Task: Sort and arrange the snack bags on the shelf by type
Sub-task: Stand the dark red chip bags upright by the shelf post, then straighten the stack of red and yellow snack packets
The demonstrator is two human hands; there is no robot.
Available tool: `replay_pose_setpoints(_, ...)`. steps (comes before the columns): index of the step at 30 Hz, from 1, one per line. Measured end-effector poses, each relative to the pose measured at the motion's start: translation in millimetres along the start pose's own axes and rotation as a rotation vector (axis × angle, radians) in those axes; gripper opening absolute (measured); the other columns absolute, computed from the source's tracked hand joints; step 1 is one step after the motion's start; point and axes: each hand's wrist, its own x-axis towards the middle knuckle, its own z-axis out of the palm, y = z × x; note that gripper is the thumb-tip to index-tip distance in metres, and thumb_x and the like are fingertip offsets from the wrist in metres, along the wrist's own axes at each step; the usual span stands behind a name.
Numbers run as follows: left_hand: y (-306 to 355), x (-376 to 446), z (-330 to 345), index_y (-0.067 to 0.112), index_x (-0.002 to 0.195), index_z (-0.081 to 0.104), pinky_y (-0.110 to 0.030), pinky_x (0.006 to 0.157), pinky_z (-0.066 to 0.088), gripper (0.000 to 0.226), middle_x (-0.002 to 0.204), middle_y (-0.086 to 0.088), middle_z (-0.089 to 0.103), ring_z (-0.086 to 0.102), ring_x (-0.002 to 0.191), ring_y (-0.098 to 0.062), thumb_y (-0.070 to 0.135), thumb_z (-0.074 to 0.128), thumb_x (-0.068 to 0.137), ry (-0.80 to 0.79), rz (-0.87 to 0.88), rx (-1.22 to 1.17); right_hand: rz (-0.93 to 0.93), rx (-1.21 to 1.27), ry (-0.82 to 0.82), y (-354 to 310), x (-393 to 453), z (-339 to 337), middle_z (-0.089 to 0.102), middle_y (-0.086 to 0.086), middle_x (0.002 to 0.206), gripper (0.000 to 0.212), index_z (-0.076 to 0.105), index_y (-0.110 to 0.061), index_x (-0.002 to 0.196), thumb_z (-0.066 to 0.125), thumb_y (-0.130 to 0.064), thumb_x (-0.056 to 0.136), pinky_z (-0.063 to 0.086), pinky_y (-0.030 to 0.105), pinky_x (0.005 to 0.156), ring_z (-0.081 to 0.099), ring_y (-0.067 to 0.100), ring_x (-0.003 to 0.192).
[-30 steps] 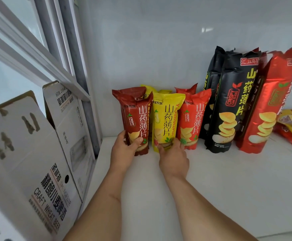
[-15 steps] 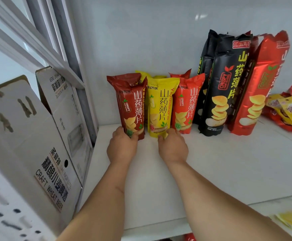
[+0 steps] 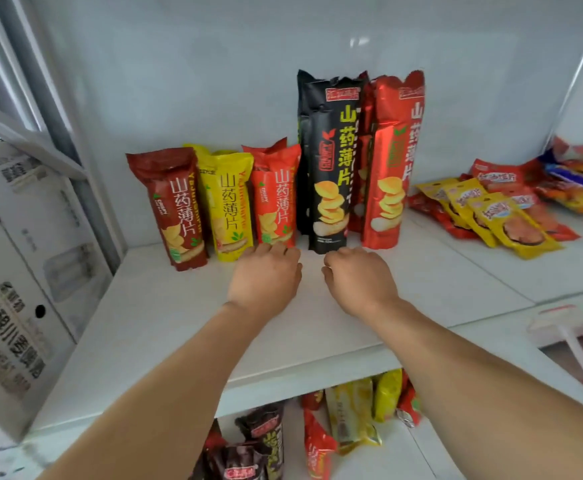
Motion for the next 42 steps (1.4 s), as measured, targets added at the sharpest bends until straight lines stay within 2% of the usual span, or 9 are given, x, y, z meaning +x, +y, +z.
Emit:
replay_pose_setpoints(12,168,71,-12,0.011,0.07,0.068,-0.031,0.05,0.048,0.026,0.064,-0.006,0.064,0.063,0.056,-0.03,0.026,0.089,0.066,0.107,0.086,-0.145,0.075,-0.086,0.086,166,-56,-50,0.067,0.011,0.105,0.028,0.066,-0.011,0.109,0.044,-0.026,0.101,0.028,0.035,0.069,0.06,0.035,0.099)
replay_pose_setpoints(22,251,154,46,0.011,0.081,0.074,-0.033,0.049,0.048,0.021,0.074,-0.007,0.069,0.066,0.062,-0.032,0.028,0.083,0.073,0.021,0.042,-0.292,0.219,-0.077,0.105,288,-36,-35,0.068,0.009,0.09,0.022,0.067,-0.011,0.097,0.052,-0.028,0.097,0.032,0.033,0.061,0.061,0.034,0.085)
replay_pose_setpoints(24,264,172,55,0.011,0.092,0.075,-0.035,0.058,0.05,0.022,0.086,-0.007,0.07,0.068,0.075,-0.033,0.032,0.074,0.084,-0.023,-0.001,-0.327,0.249,-0.056,0.094,312,-26,-28,0.067,0.009,0.091,0.021,0.066,-0.011,0.098,0.054,-0.028,0.096,0.032,0.033,0.059,0.061,0.034,0.085)
replay_pose_setpoints(26,277,190,65,0.015,0.111,0.07,-0.036,0.073,0.049,0.031,0.106,-0.005,0.069,0.066,0.097,-0.03,0.039,0.055,0.097,-0.099,-0.067,-0.349,0.291,-0.033,0.076,335,-15,-19,0.067,0.009,0.093,0.021,0.066,-0.011,0.099,0.054,-0.028,0.096,0.033,0.033,0.059,0.06,0.033,0.087)
replay_pose_setpoints(28,288,208,73,0.018,0.12,0.064,-0.035,0.083,0.047,0.039,0.119,-0.002,0.064,0.06,0.11,-0.027,0.046,0.044,0.102,-0.157,-0.119,-0.4,0.338,-0.018,0.061,356,-5,-12,0.066,0.008,0.101,0.024,0.064,-0.014,0.107,0.051,-0.031,0.097,0.039,0.034,0.061,0.06,0.031,0.092)
replay_pose_setpoints(31,302,232,91,0.019,0.129,0.058,-0.038,0.094,0.045,0.047,0.129,-0.003,0.059,0.054,0.121,-0.026,0.054,0.043,0.101,-0.284,-0.269,-0.561,0.42,0.032,0.042,382,8,-2,0.064,0.008,0.116,0.033,0.059,-0.017,0.125,0.05,-0.035,0.099,0.049,0.038,0.075,0.058,0.03,0.104)
replay_pose_setpoints(35,322,256,114,0.016,0.137,0.052,-0.044,0.108,0.038,0.064,0.14,-0.008,0.052,0.043,0.133,-0.029,0.066,0.04,0.097,-0.398,-0.48,-0.712,0.49,0.062,0.038,415,20,16,0.059,0.007,0.127,0.042,0.054,-0.018,0.13,0.047,-0.045,0.099,0.049,0.038,0.087,0.054,0.027,0.115)
replay_pose_setpoints(38,336,271,126,0.008,0.144,0.046,-0.048,0.116,0.026,0.084,0.152,-0.012,0.042,0.03,0.144,-0.032,0.075,0.034,0.093,-0.462,-0.629,-0.712,0.538,0.038,-0.013,437,26,30,0.054,0.008,0.136,0.053,0.049,-0.018,0.137,0.041,-0.054,0.099,0.046,0.041,0.096,0.05,0.028,0.124)
replay_pose_setpoints(42,354,283,138,0.003,0.149,0.04,-0.05,0.121,0.017,0.099,0.16,-0.013,0.032,0.017,0.151,-0.032,0.081,0.028,0.089,-0.524,-0.791,-0.696,0.486,-0.031,-0.078,457,32,48,0.056,0.008,0.136,0.059,0.05,-0.019,0.134,0.033,-0.062,0.098,0.043,0.042,0.1,0.05,0.029,0.125)
